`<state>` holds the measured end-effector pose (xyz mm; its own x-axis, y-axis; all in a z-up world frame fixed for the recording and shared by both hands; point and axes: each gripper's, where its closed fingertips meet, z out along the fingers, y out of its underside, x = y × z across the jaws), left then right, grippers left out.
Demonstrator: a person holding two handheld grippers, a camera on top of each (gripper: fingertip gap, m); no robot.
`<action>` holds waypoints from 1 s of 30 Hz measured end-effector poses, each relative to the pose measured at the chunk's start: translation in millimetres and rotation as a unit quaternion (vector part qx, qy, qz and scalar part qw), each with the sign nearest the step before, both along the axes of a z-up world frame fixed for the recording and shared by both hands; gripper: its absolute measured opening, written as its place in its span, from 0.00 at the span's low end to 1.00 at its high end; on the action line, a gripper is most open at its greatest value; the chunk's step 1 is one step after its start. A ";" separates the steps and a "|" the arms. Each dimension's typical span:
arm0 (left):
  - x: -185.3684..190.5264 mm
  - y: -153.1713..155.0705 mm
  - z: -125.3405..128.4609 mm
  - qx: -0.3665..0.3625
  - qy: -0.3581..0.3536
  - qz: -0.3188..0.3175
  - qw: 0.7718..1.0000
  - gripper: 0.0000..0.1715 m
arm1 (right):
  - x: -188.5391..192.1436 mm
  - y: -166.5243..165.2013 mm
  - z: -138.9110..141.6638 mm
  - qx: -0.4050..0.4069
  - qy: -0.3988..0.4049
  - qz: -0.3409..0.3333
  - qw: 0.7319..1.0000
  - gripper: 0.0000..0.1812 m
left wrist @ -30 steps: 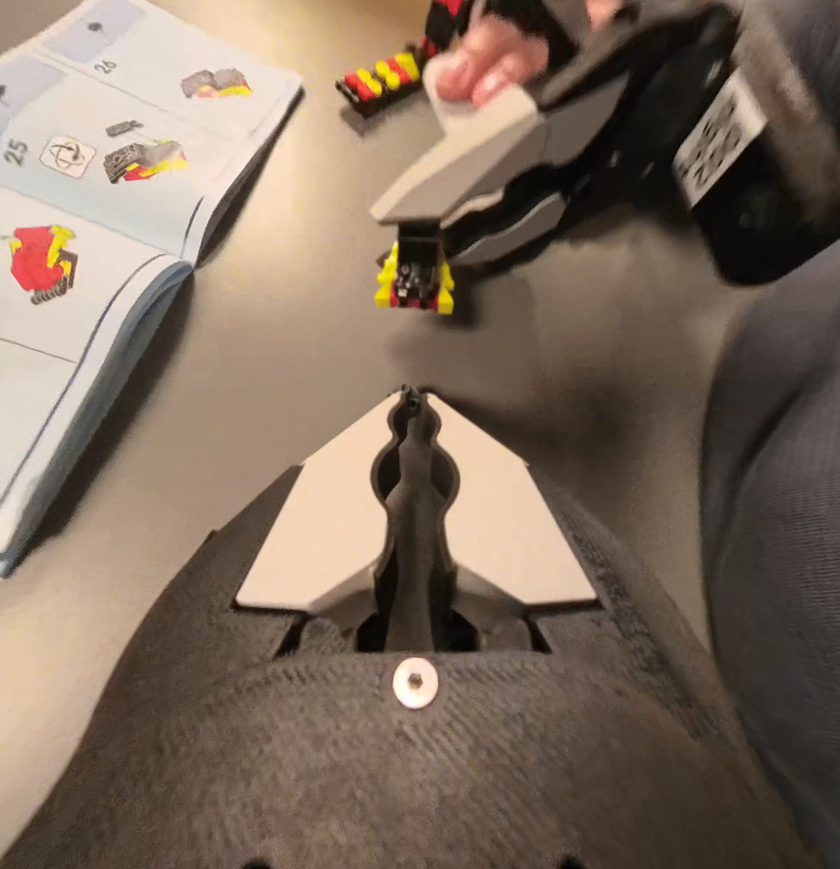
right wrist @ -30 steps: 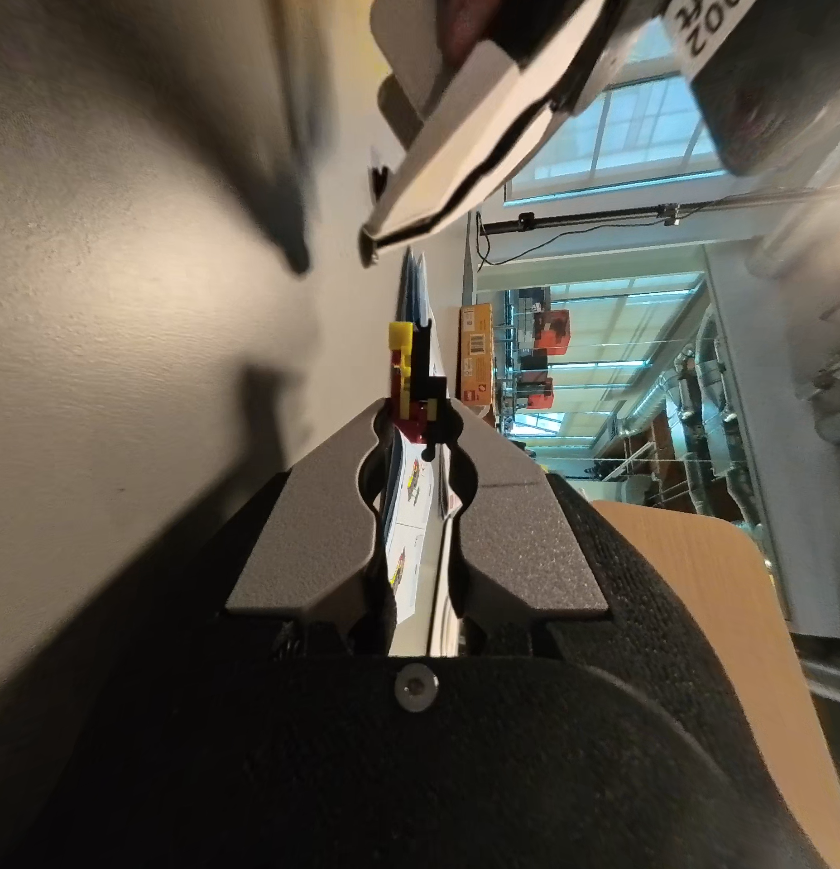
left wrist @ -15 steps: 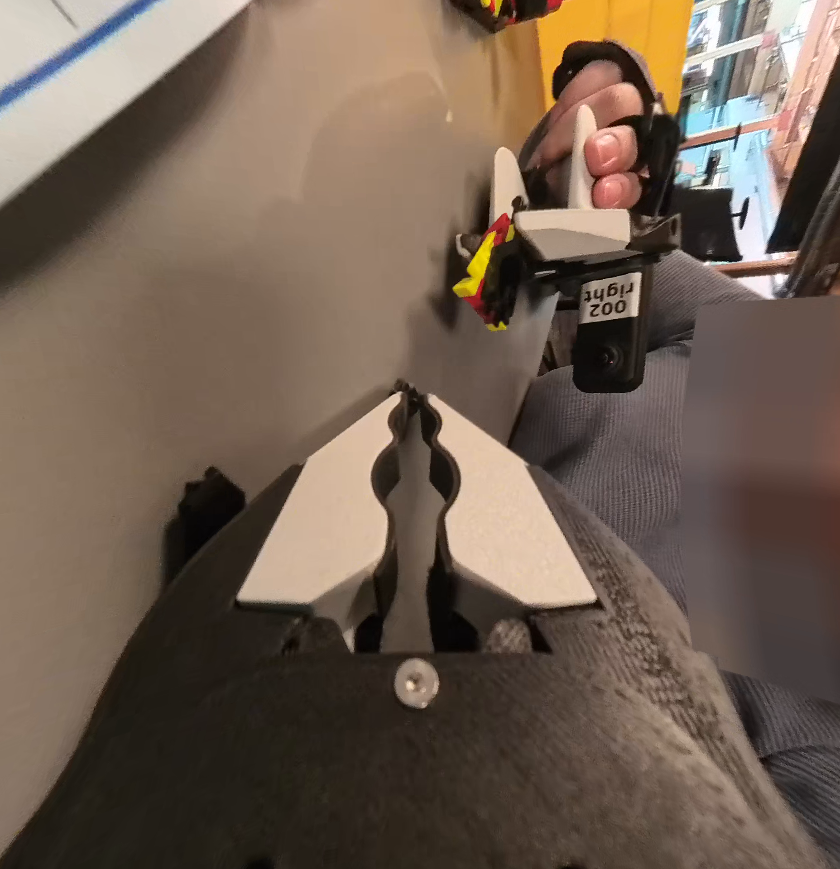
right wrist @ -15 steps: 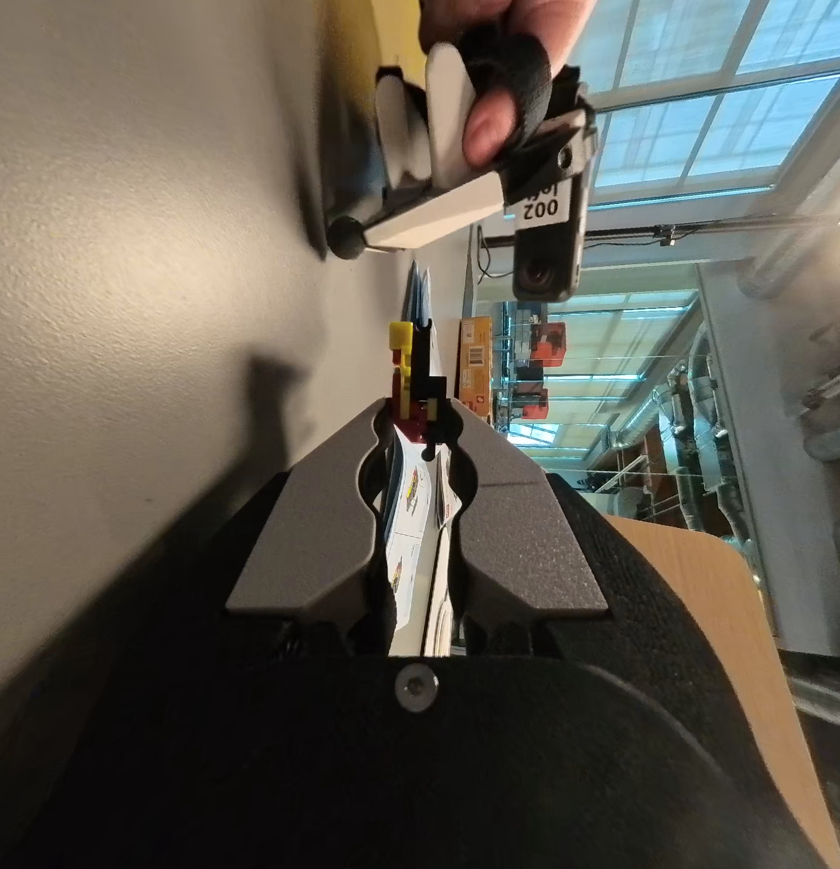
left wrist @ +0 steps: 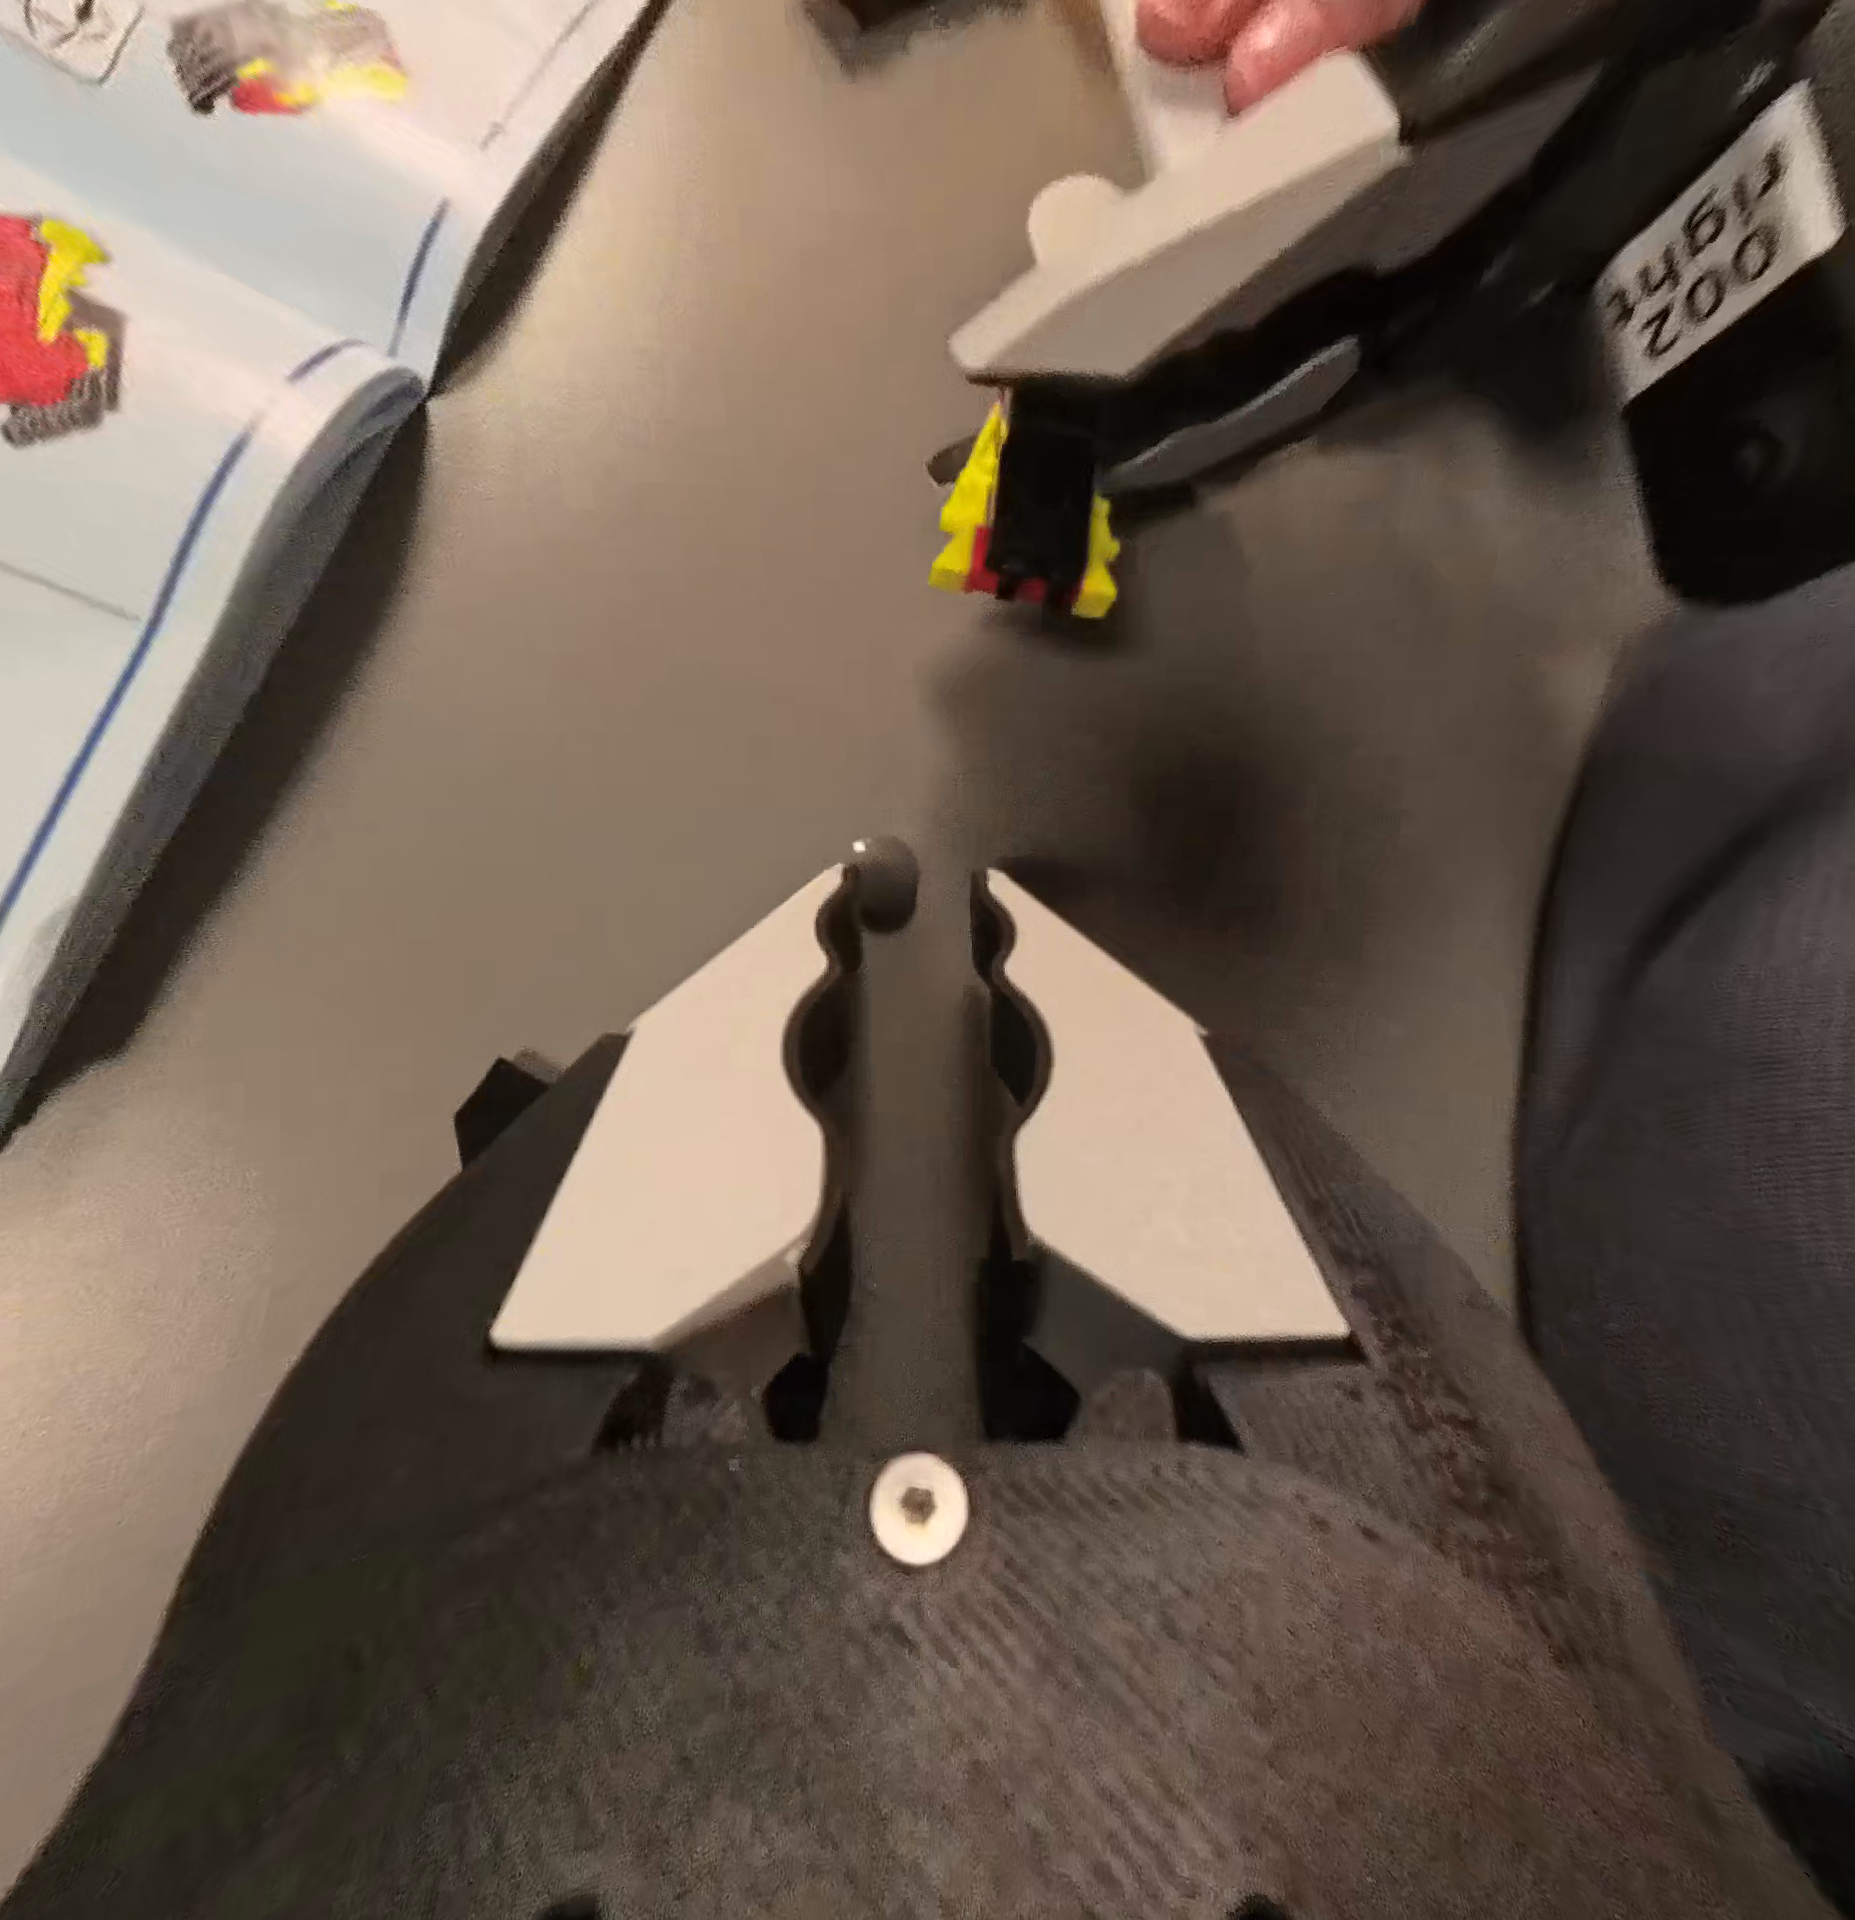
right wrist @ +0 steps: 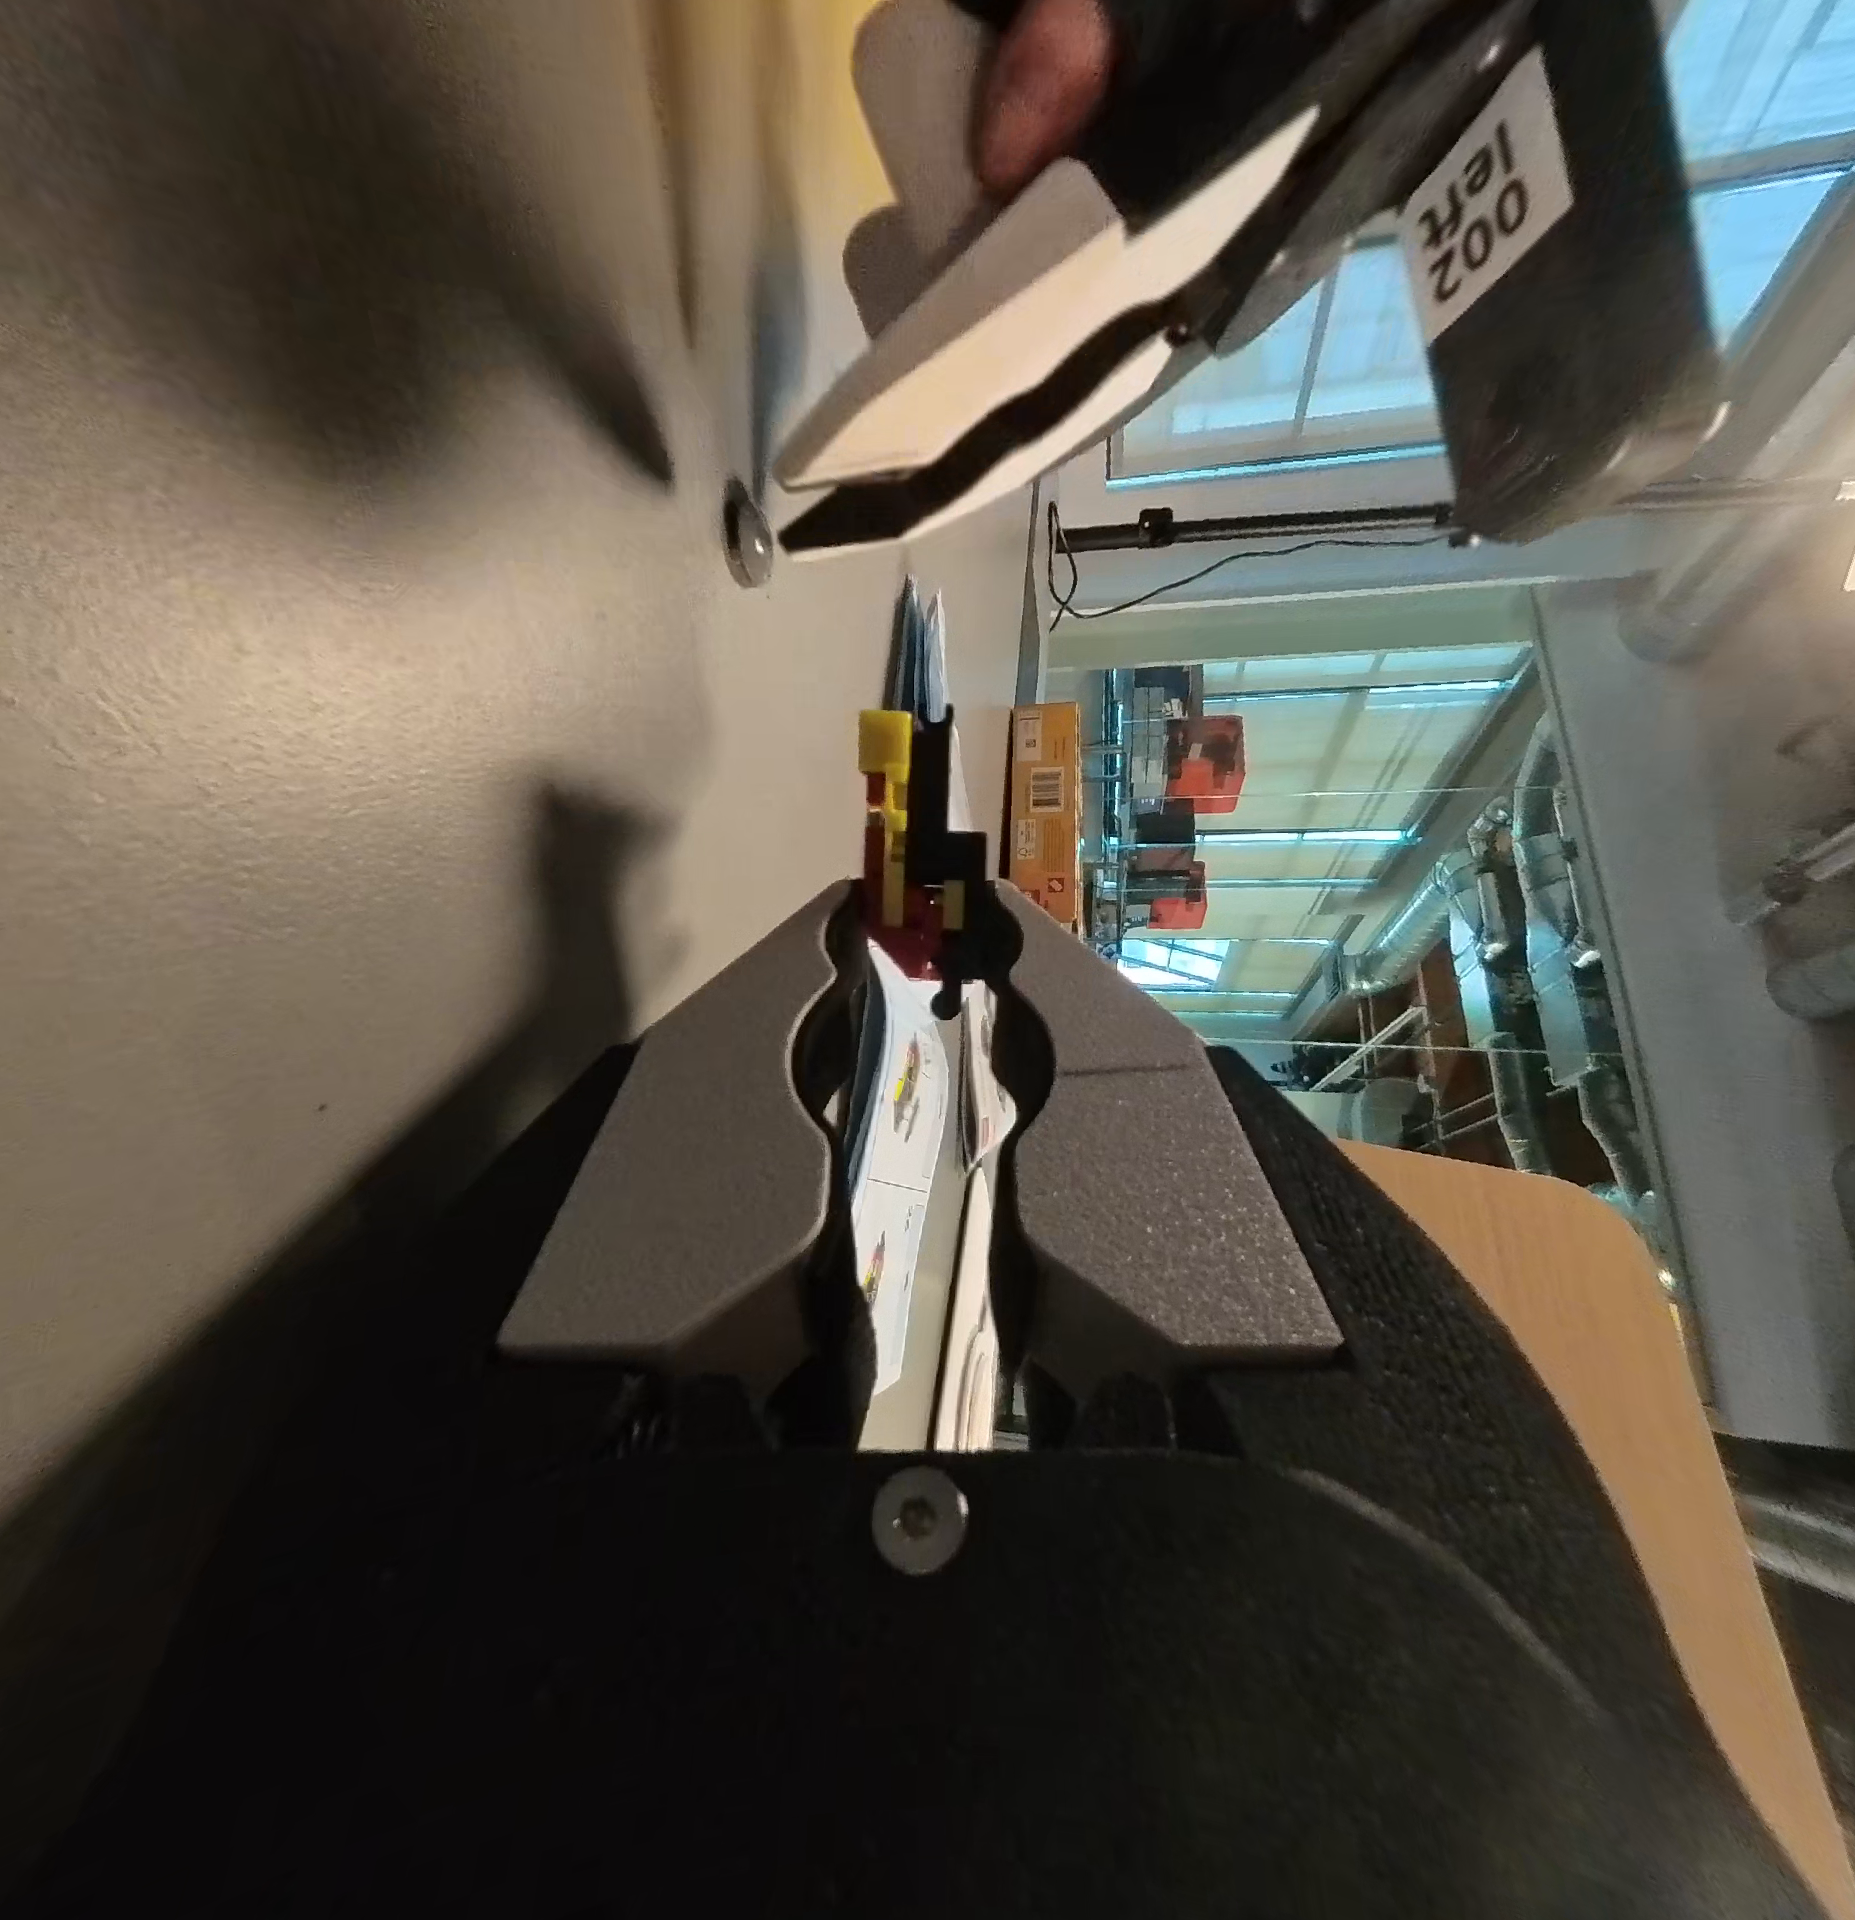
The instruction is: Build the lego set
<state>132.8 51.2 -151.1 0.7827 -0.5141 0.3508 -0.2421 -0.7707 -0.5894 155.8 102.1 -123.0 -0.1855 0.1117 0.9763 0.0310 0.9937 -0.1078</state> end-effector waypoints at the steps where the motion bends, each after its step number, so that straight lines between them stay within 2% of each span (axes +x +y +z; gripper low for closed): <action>1: 0.4 -0.3 -2.4 0.010 0.019 -0.005 1.000 0.12 | 0.6 0.0 0.9 0.000 0.001 0.000 1.000 0.10; 4: -1.3 2.8 -6.3 0.038 0.063 -0.010 0.997 0.10 | 1.7 -0.5 2.2 0.003 0.001 -0.001 1.000 0.10; 13: -0.6 5.0 -8.3 0.065 0.116 -0.028 0.991 0.08 | 3.4 -0.1 4.8 0.010 0.006 -0.003 1.000 0.10; 14: -1.1 4.9 -7.1 0.068 0.123 -0.032 0.990 0.07 | 3.6 -0.5 5.4 0.014 0.008 -0.003 1.000 0.10; 15: -0.6 7.7 0.1 0.090 0.123 -0.032 0.988 0.01 | 3.8 -0.7 6.3 0.019 0.011 -0.003 1.000 0.10; 18: 7.8 20.0 43.7 0.168 0.067 -0.016 0.983 0.00 | 4.3 -2.6 9.6 0.037 0.023 -0.003 0.999 0.10; 20: 15.8 22.4 61.6 0.179 0.033 -0.020 0.983 0.00 | 4.8 -4.2 10.4 0.049 0.026 -0.002 0.998 0.10; 27: 38.6 29.4 71.4 0.161 -0.021 -0.047 0.986 0.00 | 5.9 -7.2 12.2 0.056 0.031 0.002 0.998 0.10; 30: 43.8 30.7 70.4 0.132 -0.060 -0.046 0.988 0.00 | 6.3 -7.7 12.2 0.055 0.031 0.003 0.998 0.10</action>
<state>176.6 81.9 -80.7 0.6896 -0.6670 0.2819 -0.2206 -0.5643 -0.7956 162.1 94.4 -110.8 -0.1251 0.0024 0.9921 0.0213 0.9998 0.0002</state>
